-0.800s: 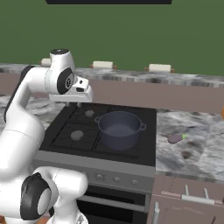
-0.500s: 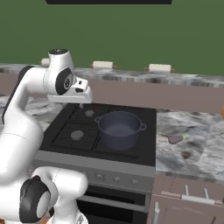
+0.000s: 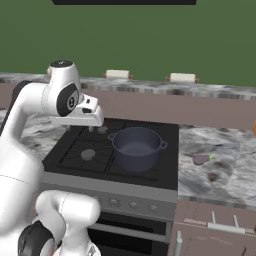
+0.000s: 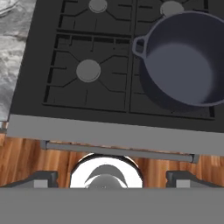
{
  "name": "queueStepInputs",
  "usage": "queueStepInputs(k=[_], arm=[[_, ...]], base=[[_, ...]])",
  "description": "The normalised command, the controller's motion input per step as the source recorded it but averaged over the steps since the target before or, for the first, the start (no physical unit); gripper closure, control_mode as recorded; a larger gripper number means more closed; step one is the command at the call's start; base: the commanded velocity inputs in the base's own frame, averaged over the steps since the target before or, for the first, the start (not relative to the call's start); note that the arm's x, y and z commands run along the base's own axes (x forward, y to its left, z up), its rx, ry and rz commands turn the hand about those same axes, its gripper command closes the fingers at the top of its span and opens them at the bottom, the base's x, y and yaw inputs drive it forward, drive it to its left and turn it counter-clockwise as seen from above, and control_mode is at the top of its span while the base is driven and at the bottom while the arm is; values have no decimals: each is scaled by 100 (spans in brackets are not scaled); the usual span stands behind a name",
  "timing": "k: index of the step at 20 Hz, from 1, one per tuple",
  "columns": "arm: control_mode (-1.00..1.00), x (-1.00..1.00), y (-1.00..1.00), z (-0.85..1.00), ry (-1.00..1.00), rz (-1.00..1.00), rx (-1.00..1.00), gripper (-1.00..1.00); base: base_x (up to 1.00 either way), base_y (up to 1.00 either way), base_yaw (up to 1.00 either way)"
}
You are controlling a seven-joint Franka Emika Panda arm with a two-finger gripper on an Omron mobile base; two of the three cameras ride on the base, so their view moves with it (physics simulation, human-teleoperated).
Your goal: Turn on the burner for the pot on the stove. Wait thirty seconds for the pot to heat up. Then add the eggplant to the pot.
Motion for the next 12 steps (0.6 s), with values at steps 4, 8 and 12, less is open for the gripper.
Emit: queueStepInputs(k=[4, 8, 12], arm=[[-100, -51, -25, -7, 0, -1, 0, -100], [-100, -37, -33, -4, 0, -2, 0, -100], [-100, -27, -33, -3, 0, -1, 0, -100]], base=[[0, 0, 0], [0, 0, 0], [0, 0, 0]])
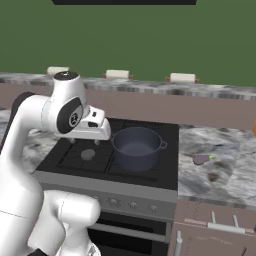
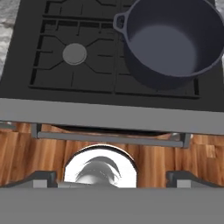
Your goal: Turn on the burner for the pot on the stove. Wait thirty seconds for the pot to heat up. Then add the eggplant to the pot.
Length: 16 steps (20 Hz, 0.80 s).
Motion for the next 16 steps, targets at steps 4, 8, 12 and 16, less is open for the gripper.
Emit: queueStepInputs(k=[4, 8, 12, 16], arm=[[-100, -23, -36, -3, -2, 0, 0, -100], [-100, -20, -44, -8, 0, 0, 0, -100], [-100, -26, -53, -24, 0, 0, 0, -100], [-100, -28, -57, -46, 2, 0, 0, -100]], base=[[0, 0, 0], [0, 0, 0], [0, 0, 0], [0, 0, 0]])
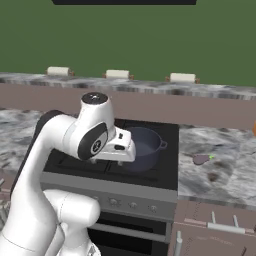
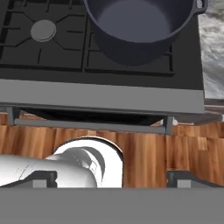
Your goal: Turn on the burner for the pot on the stove. Wait thirty seconds for the pot to heat up. Then add the eggplant to the pot.
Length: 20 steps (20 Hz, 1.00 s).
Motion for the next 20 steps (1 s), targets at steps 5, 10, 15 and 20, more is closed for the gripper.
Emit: queueStepInputs(k=[5, 10, 15, 20], arm=[[-100, -29, -56, -54, 4, 0, 0, -100], [-100, -31, -58, -63, 4, 0, 0, -100], [-100, -7, -48, -73, 13, 0, 0, -100], [-100, 0, -36, -78, 3, 0, -4, -100]], base=[[0, 0, 0], [0, 0, 0], [0, 0, 0], [0, 0, 0]])
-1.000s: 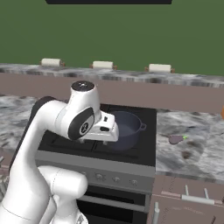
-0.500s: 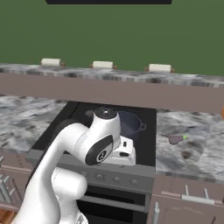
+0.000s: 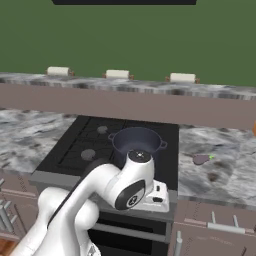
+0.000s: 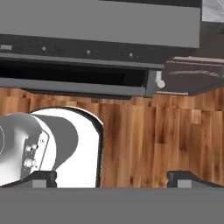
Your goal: Turn on the burner for the pot on the stove. Wait thirty seconds for the pot to heat up. Then add the eggplant to the pot.
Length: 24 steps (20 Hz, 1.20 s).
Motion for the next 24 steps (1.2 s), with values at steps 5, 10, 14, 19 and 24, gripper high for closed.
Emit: queueStepInputs(k=[5, 10, 14, 19, 24], arm=[[-100, 0, -26, -60, -8, 0, -3, -100], [-100, 0, -13, -37, -24, 0, 0, -100], [-100, 0, -3, -20, -33, 0, 0, -100], [-100, 0, 0, -10, -34, 0, 0, -100], [-100, 0, 0, -7, -35, 0, 0, -100]], base=[[0, 0, 0], [0, 0, 0], [0, 0, 0], [0, 0, 0], [0, 0, 0]])
